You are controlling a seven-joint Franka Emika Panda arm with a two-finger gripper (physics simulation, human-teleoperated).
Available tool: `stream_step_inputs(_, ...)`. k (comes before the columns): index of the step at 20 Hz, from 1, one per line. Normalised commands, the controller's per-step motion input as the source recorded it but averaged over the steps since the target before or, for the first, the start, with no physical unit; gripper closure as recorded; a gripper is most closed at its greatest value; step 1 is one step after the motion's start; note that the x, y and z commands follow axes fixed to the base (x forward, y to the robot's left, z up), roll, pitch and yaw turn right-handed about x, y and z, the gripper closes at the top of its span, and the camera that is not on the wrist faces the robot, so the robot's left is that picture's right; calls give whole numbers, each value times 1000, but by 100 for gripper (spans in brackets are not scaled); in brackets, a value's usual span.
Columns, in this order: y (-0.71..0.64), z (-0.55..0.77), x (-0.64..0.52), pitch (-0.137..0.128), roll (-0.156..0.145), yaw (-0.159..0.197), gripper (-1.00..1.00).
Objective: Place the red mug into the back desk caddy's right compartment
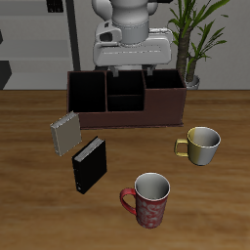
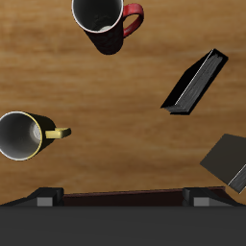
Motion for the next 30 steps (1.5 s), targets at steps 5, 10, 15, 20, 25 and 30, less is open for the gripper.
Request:
stream_step_inputs(5, 113, 122, 213, -27, -60, -15, -100)
stream_step_inputs(10, 423, 60, 347, -32, -45, 72, -100)
stream_step_inputs(15, 510, 128, 428, -32, -14, 53, -100)
stream_step_inputs(20, 180, 97, 295, -9, -11, 3, -100)
stream_step_inputs(25, 251, 105, 496, -31, -32, 8, -100)
stream_step_inputs(30, 200, 29, 483, -7, -19, -9, -100)
